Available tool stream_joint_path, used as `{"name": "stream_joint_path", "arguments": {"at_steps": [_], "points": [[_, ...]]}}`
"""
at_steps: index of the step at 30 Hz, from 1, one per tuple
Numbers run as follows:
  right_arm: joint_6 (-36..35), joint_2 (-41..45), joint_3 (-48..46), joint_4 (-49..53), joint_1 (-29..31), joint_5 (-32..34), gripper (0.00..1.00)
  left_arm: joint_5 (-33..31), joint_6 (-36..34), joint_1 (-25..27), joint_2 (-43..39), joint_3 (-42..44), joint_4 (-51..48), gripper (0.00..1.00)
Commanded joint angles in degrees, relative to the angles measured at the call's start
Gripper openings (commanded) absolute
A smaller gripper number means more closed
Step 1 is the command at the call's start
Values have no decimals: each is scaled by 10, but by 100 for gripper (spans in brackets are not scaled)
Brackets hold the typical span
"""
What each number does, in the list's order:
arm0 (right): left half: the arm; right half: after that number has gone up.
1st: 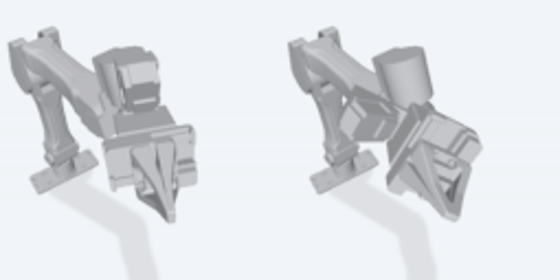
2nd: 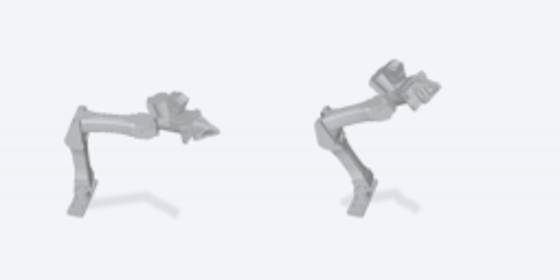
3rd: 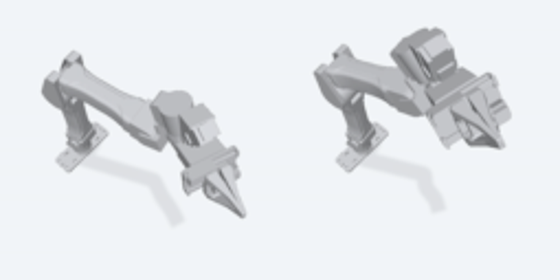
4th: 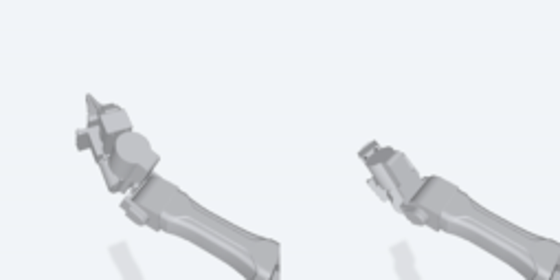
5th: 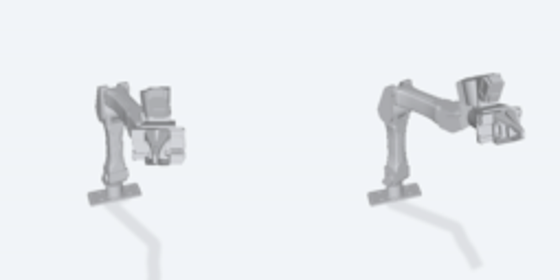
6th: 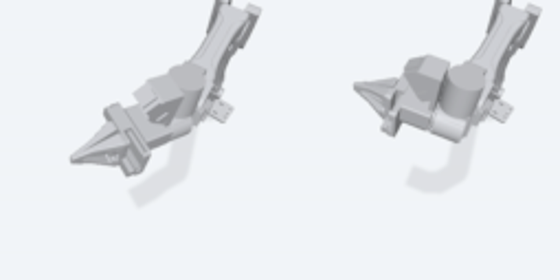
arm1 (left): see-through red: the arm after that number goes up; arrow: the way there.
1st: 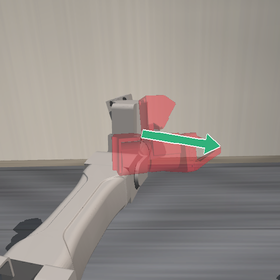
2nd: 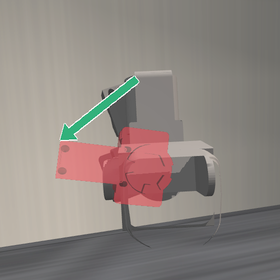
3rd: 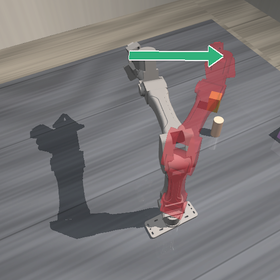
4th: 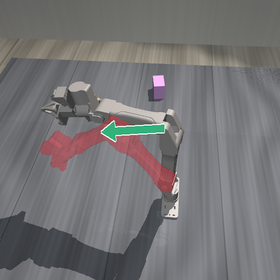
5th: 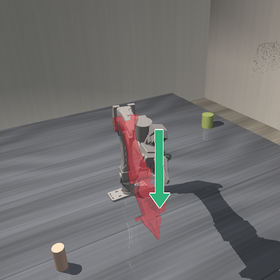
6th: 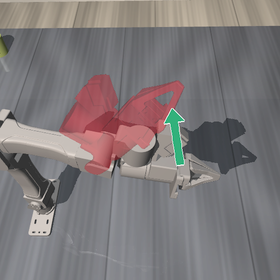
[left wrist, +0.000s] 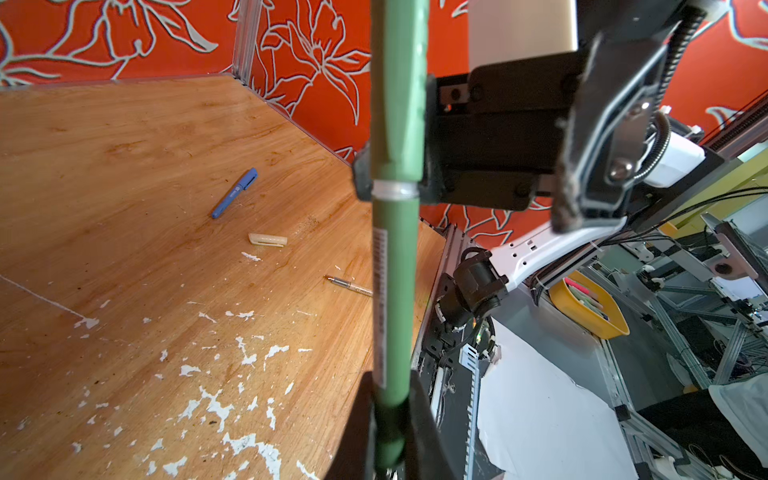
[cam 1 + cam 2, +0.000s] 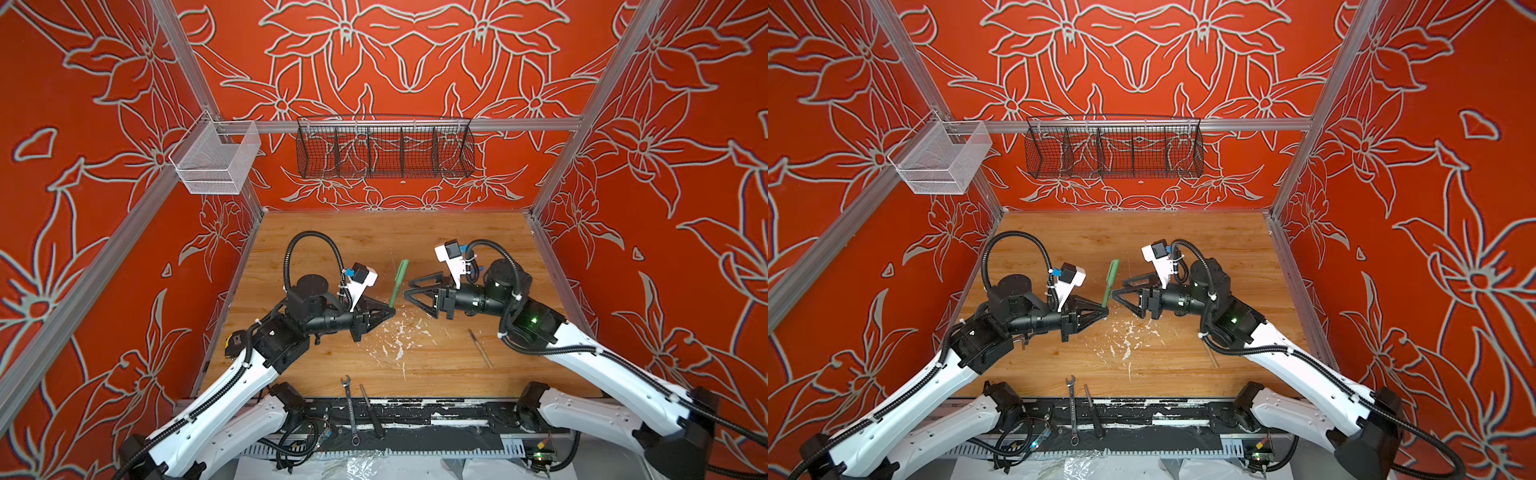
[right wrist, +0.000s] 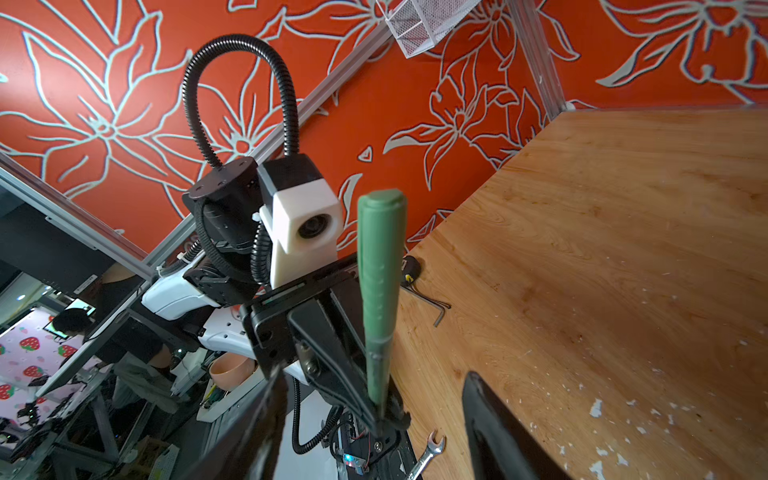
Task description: Insert the pens into the pen caps
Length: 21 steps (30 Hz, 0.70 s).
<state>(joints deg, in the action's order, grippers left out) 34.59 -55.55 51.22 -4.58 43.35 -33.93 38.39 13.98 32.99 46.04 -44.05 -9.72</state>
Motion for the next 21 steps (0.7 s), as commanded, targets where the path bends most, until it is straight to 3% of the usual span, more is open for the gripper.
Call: {"name": "stream_joint_path", "arguments": {"at_steps": [1,10,21], "points": [[-28,30,5,55,-14,35,71,7,1,1,0,11,26,0],[-85,-13,102,122,-34,10,74,27,12,1,0,22,40,0],[-78,-53,130,116,-34,12,74,31,13,1,-5,20,38,0]]}}
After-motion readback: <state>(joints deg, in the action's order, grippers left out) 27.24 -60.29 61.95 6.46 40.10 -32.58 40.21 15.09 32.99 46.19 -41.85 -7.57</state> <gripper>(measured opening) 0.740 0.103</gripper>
